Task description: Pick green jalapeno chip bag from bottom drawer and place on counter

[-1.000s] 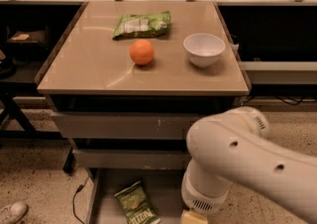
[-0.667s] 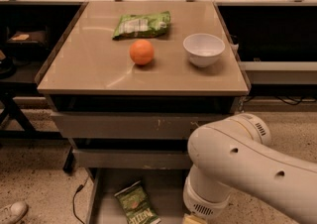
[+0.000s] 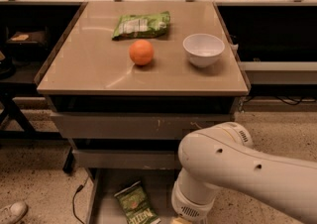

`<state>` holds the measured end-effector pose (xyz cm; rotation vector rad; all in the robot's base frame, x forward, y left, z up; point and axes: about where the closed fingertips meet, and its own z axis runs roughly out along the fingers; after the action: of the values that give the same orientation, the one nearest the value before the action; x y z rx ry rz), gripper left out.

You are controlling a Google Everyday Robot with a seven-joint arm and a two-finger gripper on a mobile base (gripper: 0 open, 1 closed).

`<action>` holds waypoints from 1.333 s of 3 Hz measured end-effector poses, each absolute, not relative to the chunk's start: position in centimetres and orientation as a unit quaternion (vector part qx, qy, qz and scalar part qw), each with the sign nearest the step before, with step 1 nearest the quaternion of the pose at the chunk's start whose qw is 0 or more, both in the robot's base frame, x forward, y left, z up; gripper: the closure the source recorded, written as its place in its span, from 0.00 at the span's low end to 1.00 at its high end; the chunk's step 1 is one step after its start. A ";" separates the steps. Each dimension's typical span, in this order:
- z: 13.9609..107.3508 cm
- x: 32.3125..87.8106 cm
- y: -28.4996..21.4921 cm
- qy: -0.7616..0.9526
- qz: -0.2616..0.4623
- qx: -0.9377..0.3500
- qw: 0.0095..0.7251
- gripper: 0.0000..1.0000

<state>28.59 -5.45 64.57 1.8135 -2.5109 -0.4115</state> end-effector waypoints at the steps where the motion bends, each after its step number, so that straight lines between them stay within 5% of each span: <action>1: 59.4 29.5 -2.0 -0.812 -0.177 0.557 0.004 0.00; 4: 50.5 32.4 1.5 -0.843 -0.234 0.484 -0.003 0.00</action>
Offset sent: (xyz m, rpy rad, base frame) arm 0.0483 0.0708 -0.1700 0.2106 0.1749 -0.3635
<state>32.41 1.47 50.51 1.5239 -2.6531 -0.7348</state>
